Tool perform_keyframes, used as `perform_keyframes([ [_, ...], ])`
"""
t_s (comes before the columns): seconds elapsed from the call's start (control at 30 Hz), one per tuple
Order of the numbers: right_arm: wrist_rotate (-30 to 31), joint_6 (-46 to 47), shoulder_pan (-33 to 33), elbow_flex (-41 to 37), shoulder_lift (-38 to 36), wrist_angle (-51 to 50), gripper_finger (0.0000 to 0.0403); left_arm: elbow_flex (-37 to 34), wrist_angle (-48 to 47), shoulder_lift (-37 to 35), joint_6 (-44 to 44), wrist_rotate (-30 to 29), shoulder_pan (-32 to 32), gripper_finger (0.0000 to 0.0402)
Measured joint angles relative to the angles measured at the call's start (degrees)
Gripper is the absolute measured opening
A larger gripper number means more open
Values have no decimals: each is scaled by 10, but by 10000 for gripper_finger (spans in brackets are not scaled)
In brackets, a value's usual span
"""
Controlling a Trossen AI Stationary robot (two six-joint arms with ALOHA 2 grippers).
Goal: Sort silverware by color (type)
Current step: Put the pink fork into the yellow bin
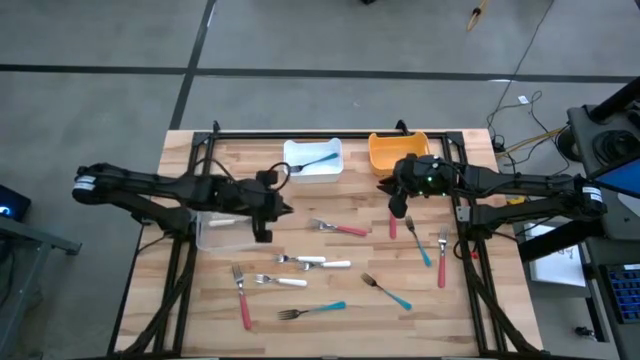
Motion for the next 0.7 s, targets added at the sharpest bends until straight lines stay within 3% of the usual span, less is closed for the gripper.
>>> perform_keyframes([
  [0.37, 0, 117, 0, 21, 0, -13, 68, -130, 377, -6, 152, 0, 85, 0],
  [0.53, 25, 145, 0, 40, 14, -22, 68, -151, 464, -16, 162, 0, 134, 0],
  [0.7, 36, 142, -16, 72, 63, -63, 68, -148, 467, -24, 158, 0, 187, 0],
])
